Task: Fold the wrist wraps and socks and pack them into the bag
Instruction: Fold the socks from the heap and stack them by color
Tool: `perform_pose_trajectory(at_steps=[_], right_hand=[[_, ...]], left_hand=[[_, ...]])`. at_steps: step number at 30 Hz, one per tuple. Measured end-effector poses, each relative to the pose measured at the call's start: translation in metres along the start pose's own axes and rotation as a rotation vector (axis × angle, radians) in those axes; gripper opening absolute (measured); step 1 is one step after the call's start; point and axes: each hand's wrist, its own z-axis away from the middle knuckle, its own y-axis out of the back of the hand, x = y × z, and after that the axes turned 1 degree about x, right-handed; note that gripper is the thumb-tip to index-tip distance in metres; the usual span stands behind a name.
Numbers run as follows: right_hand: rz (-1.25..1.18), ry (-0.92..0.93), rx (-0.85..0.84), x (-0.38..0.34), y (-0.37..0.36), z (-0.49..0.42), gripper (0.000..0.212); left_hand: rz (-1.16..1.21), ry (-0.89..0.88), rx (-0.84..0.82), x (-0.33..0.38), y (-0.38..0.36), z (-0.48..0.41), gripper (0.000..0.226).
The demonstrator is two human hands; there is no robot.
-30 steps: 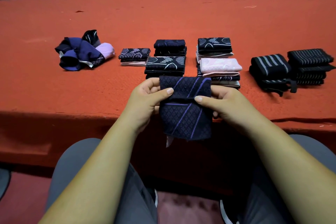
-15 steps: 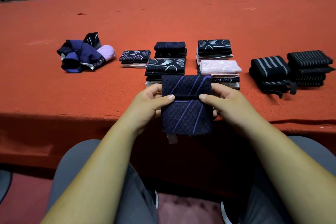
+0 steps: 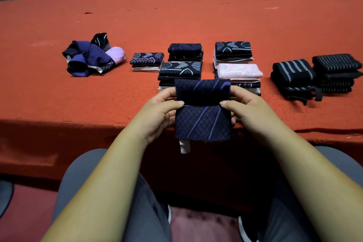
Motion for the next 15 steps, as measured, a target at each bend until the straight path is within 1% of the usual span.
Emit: perform_pose_trajectory(at_steps=[4,10,15], right_hand=[[-0.009,0.011,-0.013,0.0018,-0.0006,-0.0009,0.039],[0.002,0.009,-0.015,0.0022,0.0004,-0.0005,0.039],[0.031,0.019,-0.019,0.0033,0.0014,-0.0019,0.033]], left_hand=[[0.003,0.013,0.022,0.0000,-0.0005,-0.0005,0.040],[0.036,0.021,0.030,-0.0004,0.0002,-0.0013,0.040],[0.052,0.028,0.030,0.0007,0.0014,-0.0006,0.040]])
